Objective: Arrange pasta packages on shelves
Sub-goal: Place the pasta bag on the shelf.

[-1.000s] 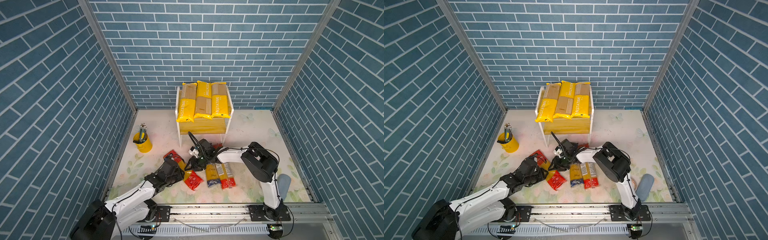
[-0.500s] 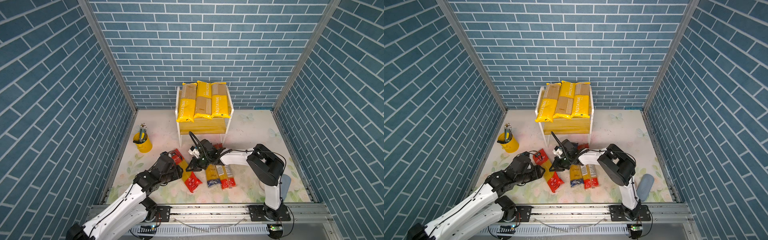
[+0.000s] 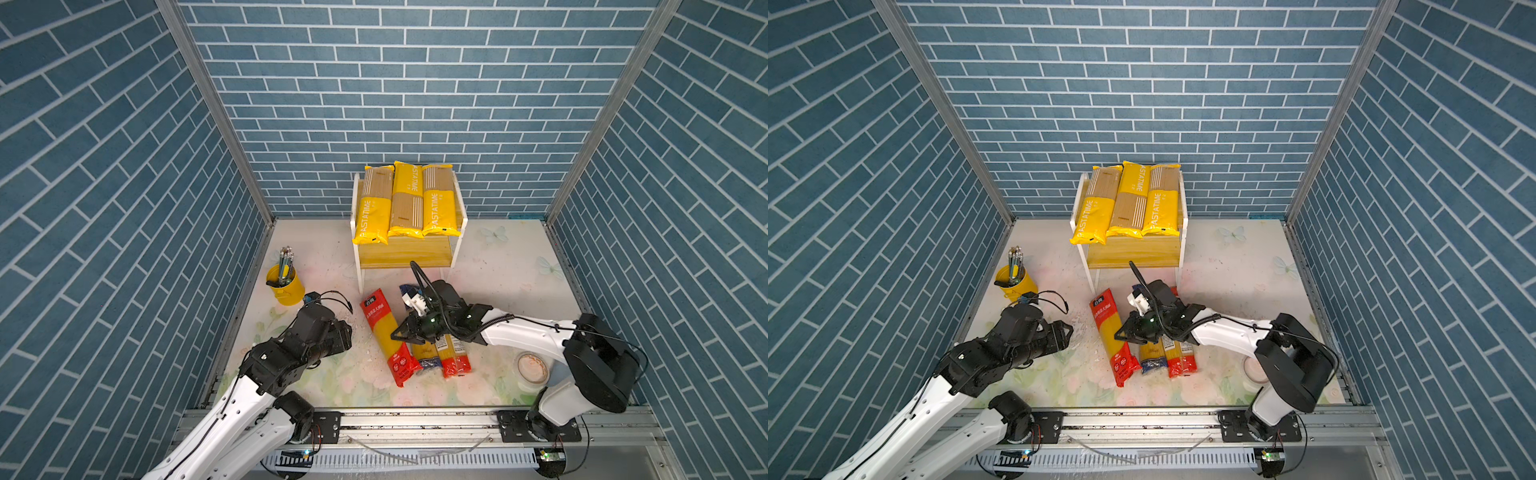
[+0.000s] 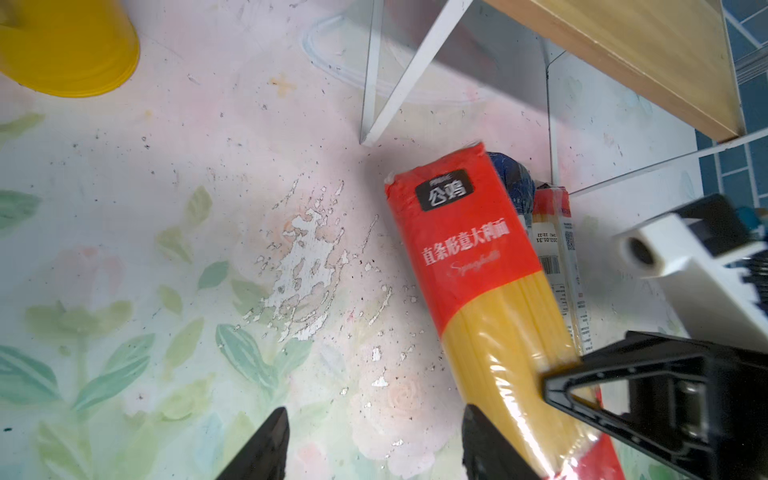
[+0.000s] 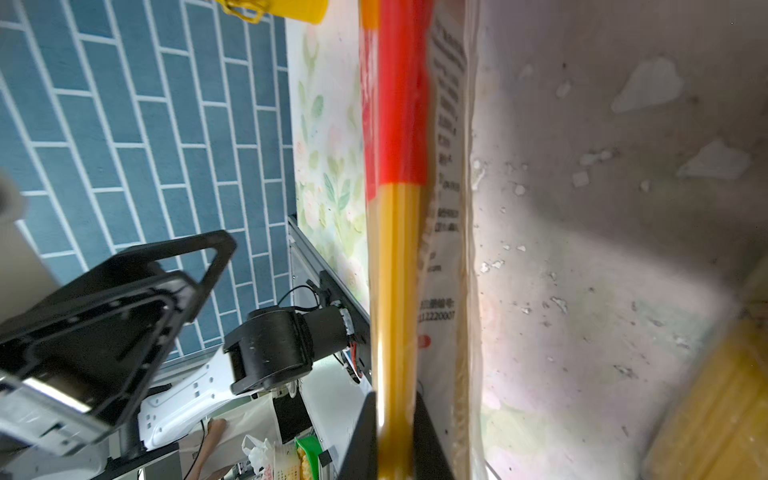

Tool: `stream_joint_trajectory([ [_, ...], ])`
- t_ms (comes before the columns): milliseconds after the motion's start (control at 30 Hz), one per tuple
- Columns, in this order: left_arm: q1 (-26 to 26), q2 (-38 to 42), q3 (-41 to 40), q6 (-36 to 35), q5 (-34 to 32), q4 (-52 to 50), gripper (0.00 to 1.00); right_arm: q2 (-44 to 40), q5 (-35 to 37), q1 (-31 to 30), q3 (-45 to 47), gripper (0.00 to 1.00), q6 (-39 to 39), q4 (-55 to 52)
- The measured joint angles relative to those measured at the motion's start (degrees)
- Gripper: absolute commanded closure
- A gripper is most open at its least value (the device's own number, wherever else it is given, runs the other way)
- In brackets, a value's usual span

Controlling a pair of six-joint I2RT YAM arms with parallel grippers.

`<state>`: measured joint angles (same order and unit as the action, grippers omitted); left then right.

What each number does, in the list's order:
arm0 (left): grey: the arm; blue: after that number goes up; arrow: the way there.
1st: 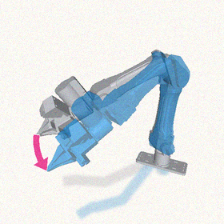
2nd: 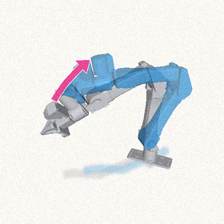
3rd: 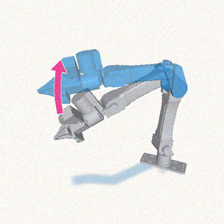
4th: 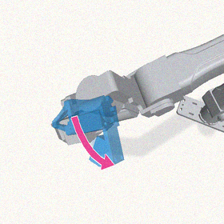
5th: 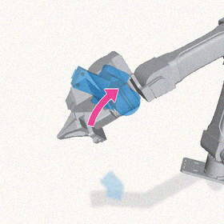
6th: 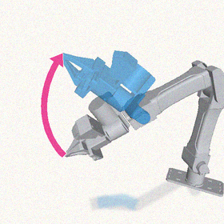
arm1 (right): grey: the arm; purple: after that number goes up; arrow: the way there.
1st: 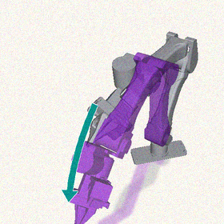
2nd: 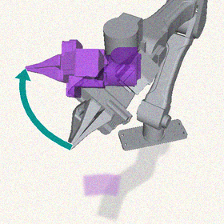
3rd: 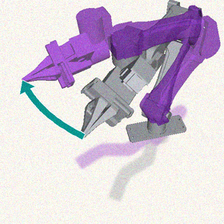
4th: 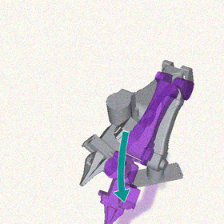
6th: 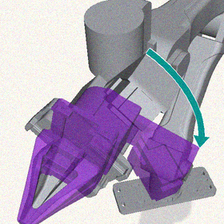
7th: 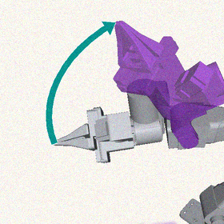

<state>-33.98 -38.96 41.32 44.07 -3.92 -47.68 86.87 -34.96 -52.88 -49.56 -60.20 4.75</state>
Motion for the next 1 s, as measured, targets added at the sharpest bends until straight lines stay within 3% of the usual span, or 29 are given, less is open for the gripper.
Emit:
stream_joint_trajectory([
  [367,0.87,-0.52,1.16,-0.04,-0.83,1.33,0.33,-13.22,3.52,2.97,0.04,1.00,0.04,-3.45],
  [567,0.96,-3.15,0.28,0.24,0.39,5.66,0.31,-8.22,7.21,4.63,-1.22,1.00,-0.48,3.93],
  [733,1.68,-1.36,-7.54,2.40,5.11,15.98,0.19,-0.35,9.66,5.29,-3.50,1.00,-1.11,10.73],
  [900,9.07,0.09,-18.38,9.55,14.60,33.46,0.12,2.69,10.97,5.62,-5.03,1.00,-3.61,17.40],
  [1000,11.02,-1.33,-20.72,12.70,17.38,41.88,0.09,3.04,12.35,5.90,-5.03,1.00,-4.81,19.76],
])
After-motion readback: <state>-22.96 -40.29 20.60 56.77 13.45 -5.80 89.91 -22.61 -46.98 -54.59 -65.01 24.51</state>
